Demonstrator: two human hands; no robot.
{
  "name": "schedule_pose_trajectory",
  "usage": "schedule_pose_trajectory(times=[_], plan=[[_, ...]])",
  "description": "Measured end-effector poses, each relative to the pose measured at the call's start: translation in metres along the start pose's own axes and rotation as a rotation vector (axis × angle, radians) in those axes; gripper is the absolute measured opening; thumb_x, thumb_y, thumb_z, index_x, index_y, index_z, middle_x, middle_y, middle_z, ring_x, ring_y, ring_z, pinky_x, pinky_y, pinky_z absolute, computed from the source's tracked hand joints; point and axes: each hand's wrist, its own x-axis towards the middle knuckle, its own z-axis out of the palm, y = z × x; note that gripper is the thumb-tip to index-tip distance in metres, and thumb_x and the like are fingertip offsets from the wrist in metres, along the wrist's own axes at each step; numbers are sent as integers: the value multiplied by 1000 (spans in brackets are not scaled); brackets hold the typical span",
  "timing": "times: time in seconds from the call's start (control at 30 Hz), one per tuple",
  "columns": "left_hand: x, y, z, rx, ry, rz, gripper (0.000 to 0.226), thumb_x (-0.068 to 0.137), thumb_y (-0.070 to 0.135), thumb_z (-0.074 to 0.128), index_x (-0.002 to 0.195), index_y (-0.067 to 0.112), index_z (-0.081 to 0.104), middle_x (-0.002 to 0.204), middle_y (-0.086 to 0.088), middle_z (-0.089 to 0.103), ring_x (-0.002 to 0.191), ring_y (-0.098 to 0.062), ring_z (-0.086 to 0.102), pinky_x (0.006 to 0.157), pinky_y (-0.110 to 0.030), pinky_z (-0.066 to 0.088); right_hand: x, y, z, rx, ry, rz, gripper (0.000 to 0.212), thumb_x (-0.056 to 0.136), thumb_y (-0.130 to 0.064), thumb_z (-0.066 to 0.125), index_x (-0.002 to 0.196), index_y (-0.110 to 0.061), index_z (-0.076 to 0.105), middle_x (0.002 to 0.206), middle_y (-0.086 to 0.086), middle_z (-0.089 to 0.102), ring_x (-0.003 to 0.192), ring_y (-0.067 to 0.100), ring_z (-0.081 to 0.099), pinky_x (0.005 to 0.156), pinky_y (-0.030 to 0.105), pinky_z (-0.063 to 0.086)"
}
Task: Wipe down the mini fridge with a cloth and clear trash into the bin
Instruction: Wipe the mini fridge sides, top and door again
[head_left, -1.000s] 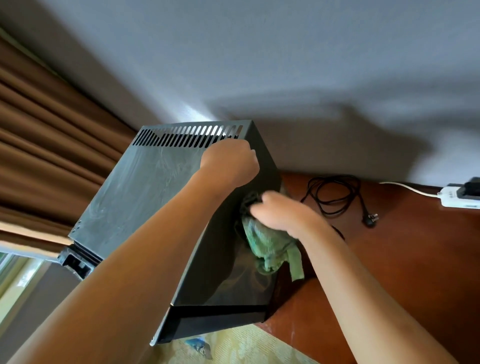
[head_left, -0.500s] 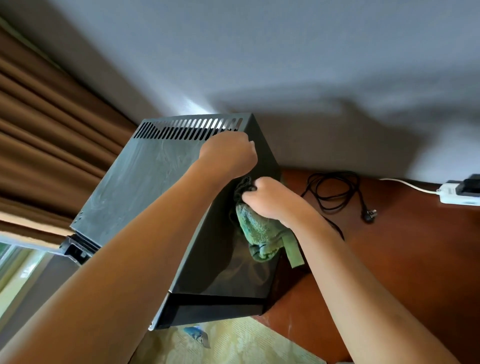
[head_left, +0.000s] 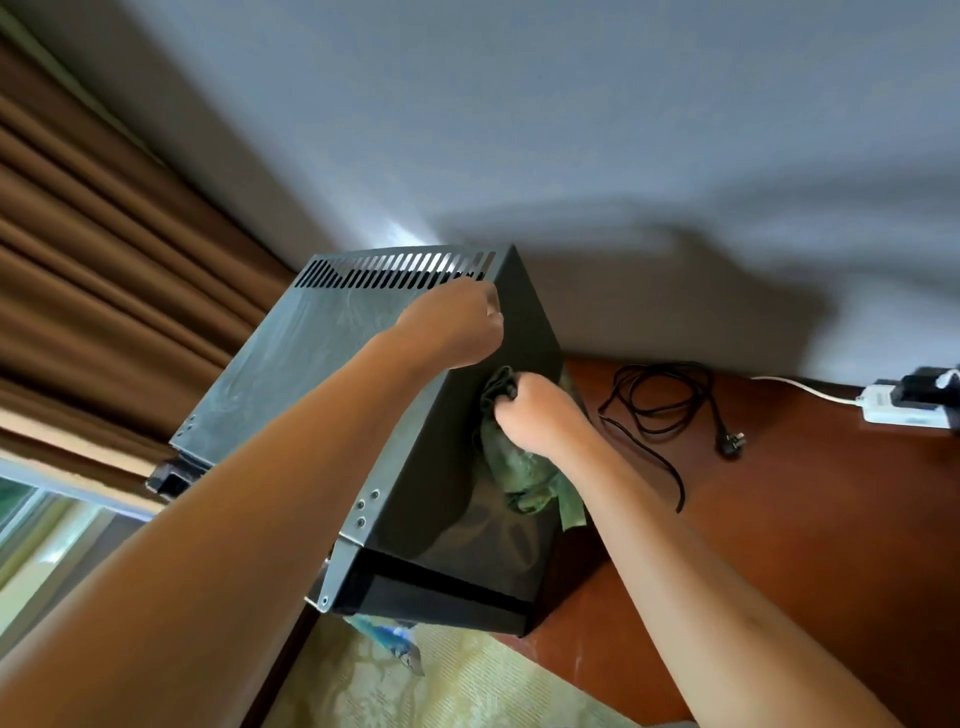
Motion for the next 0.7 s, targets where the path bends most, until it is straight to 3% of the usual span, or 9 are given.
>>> schedule_pose_trajectory(times=[0.07, 0.1, 0.2, 0.3, 0.4, 0.47, 0.5, 0.6, 0.7], plan=[[-16, -4, 0, -17, 40, -3, 17, 93, 28, 49, 107, 24, 58, 111, 3, 64, 95, -17, 59, 79, -34, 51, -5, 9, 7, -111, -28, 11, 25, 102, -28, 46, 112, -11, 61, 106, 14, 66, 97, 34, 65, 83, 42, 55], [-23, -6, 2, -1, 62, -17, 13, 92, 28, 51, 104, 25, 55, 106, 4, 63, 91, -17, 58, 75, -33, 50, -9, 13, 13, -156, -67, 23, 26, 103, -28, 46, 114, -10, 61, 108, 14, 65, 98, 34, 64, 83, 40, 54], [-45, -11, 4, 110, 68, -107, 13, 90, 28, 52, 102, 22, 52, 94, 2, 58, 84, -20, 57, 65, -34, 46, -19, 13, 30, -123, -159, 30, 22, 101, -27, 47, 95, -11, 60, 85, 8, 61, 76, 27, 59, 66, 36, 46], [-60, -12, 6, 197, 14, -164, 15, 93, 33, 52, 100, 20, 53, 85, 2, 57, 76, -19, 56, 60, -32, 43, -23, 1, 29, -76, -65, -31, 21, 96, -31, 48, 93, -13, 59, 75, 3, 60, 66, 23, 57, 58, 34, 42], [-73, -11, 10, 267, -16, -187, 19, 95, 38, 50, 93, 19, 55, 79, 1, 57, 67, -17, 55, 51, -27, 36, -27, 3, 26, -28, 108, -90, 22, 96, -30, 47, 108, -20, 62, 100, 5, 68, 91, 31, 64, 76, 39, 52], [-79, -11, 12, 301, -17, -207, 22, 96, 38, 49, 88, 19, 55, 76, 0, 58, 65, -18, 56, 49, -26, 35, -32, 13, 30, -7, 87, -46, 25, 99, -25, 47, 118, -18, 62, 113, 9, 66, 103, 34, 63, 89, 41, 53], [-82, -11, 13, 309, -18, -215, 23, 96, 38, 49, 85, 19, 55, 75, 0, 58, 65, -19, 57, 50, -26, 38, -34, 18, 35, -51, 13, -6, 23, 100, -22, 46, 115, -15, 63, 109, 12, 65, 100, 34, 63, 88, 41, 53], [-87, -12, 16, 301, -4, -223, 23, 96, 35, 49, 81, 19, 55, 74, 0, 59, 66, -20, 59, 52, -26, 43, -44, 14, 51, -157, -225, 61, 23, 101, -20, 46, 83, -11, 57, 75, 9, 52, 67, 25, 50, 64, 37, 43], [-90, -14, 19, 258, 2, -223, 19, 97, 33, 49, 89, 17, 57, 76, -1, 58, 69, -21, 60, 56, -28, 46, -49, -2, 49, -44, -127, -9, 20, 95, -30, 50, 91, -12, 56, 74, 5, 56, 66, 23, 53, 58, 33, 38]])
